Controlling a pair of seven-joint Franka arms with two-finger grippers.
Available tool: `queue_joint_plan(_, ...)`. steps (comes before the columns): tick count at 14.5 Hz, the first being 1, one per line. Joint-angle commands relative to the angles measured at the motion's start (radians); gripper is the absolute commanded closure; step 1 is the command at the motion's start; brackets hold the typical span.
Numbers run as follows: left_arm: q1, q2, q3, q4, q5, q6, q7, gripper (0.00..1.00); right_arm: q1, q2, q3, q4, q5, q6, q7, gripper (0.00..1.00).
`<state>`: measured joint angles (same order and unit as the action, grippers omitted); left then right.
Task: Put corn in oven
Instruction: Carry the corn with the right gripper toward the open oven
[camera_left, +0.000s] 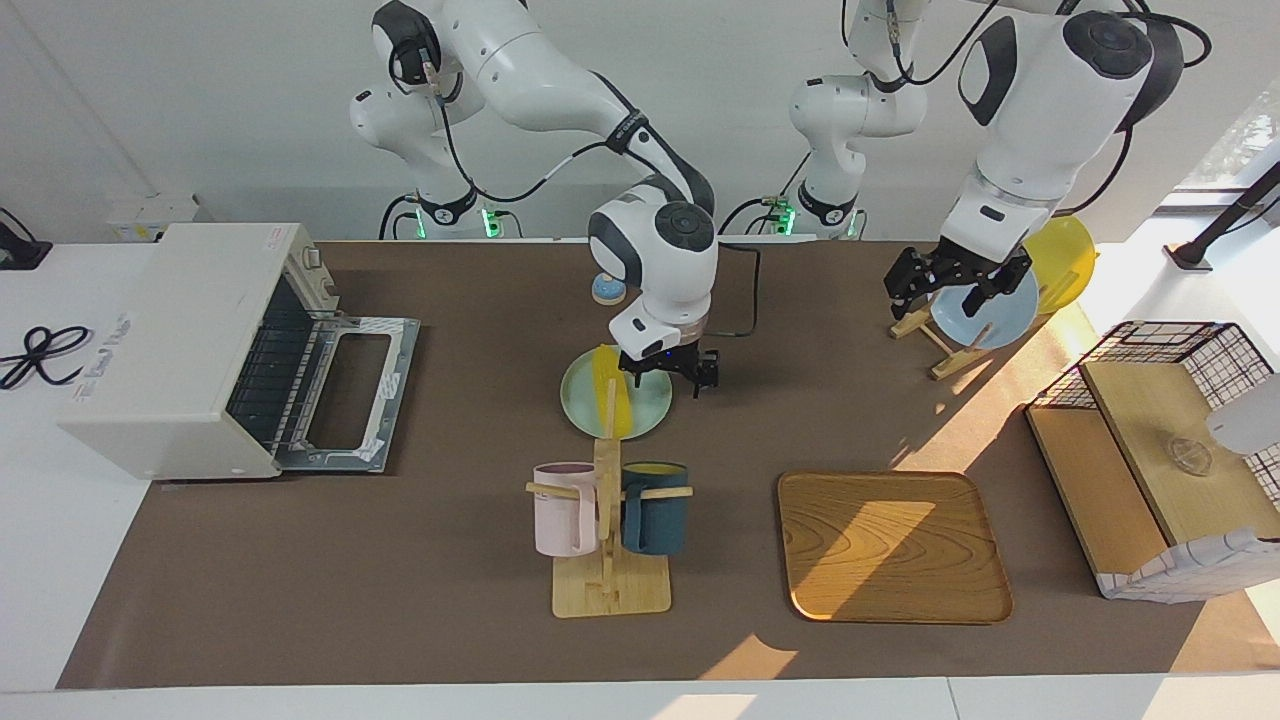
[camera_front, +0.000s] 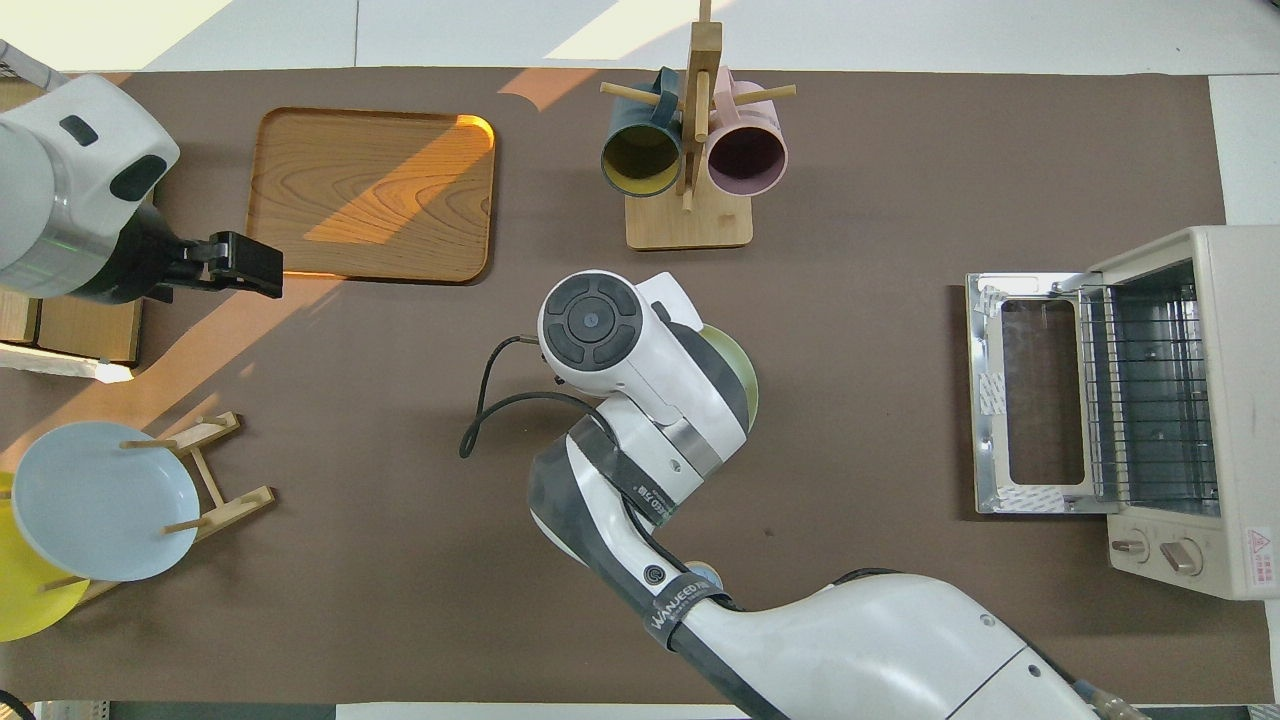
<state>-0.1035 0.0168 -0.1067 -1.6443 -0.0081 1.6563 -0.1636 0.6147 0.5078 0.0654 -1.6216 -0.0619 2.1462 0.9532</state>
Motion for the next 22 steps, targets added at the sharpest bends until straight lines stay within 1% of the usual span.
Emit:
queue_joint_plan(1,-0.005,-0.057,-0.001,-0.087,0.022,-0.007,0.018,0.00,-0.009,-0.057,0.007,-0.122,-0.006,0.096,0.002,0.00)
queue_joint_plan(2,-0.012,-0.070,0.002,-0.112,0.022,0.005,0.035,0.00,-0.006,-0.063,0.007,-0.153,-0.006,0.125,0.002,0.01)
queue_joint_plan(4,-0.030,-0.071,0.007,-0.117,0.020,0.008,0.067,0.00,-0.001,-0.071,0.007,-0.175,-0.006,0.136,0.001,0.31)
queue_joint_plan(5,-0.032,-0.066,0.015,-0.109,0.020,0.008,0.073,0.00,-0.001,-0.072,0.014,-0.178,-0.006,0.136,0.001,0.51)
queue_joint_plan(6,-0.036,-0.061,0.021,-0.100,0.019,0.008,0.075,0.00,-0.003,-0.074,0.028,-0.184,-0.004,0.136,0.002,0.64)
queue_joint_plan(7,-0.038,-0.057,0.022,-0.083,0.019,0.008,0.079,0.00,-0.003,-0.075,0.030,-0.193,-0.004,0.138,0.002,0.71)
queue_joint_plan(9,-0.038,-0.057,0.022,-0.080,0.017,0.017,0.096,0.00,-0.003,-0.080,0.031,-0.213,-0.003,0.162,0.004,0.87)
queue_joint_plan(10,-0.038,-0.058,0.021,-0.081,0.017,0.016,0.102,0.00,-0.003,-0.081,0.031,-0.222,0.004,0.173,0.006,0.92)
queue_joint_plan(11,-0.038,-0.058,0.022,-0.081,0.017,0.014,0.102,0.00,-0.004,-0.081,0.031,-0.227,0.007,0.179,0.004,1.00)
queue_joint_plan(15,-0.036,-0.057,0.021,-0.081,0.016,0.016,0.099,0.00,-0.009,-0.080,0.031,-0.192,-0.010,0.135,-0.020,1.00)
queue_joint_plan(16,-0.035,-0.057,0.021,-0.080,0.014,0.017,0.099,0.00,-0.012,-0.078,0.028,-0.154,-0.015,0.070,-0.057,1.00)
queue_joint_plan(17,-0.029,-0.057,0.021,-0.080,0.014,0.017,0.101,0.00,-0.019,-0.077,0.027,-0.094,-0.033,-0.021,-0.086,1.00)
queue_joint_plan(19,-0.018,-0.060,0.018,-0.084,0.014,0.017,0.099,0.00,-0.036,-0.055,0.027,0.027,-0.122,-0.196,-0.132,1.00)
queue_joint_plan(20,-0.018,-0.060,0.019,-0.084,0.014,0.017,0.093,0.00,-0.042,-0.049,0.027,0.051,-0.154,-0.250,-0.155,1.00)
queue_joint_plan(22,-0.016,-0.061,0.019,-0.083,0.016,0.008,0.093,0.00,-0.067,-0.060,0.024,0.043,-0.182,-0.301,-0.178,1.00)
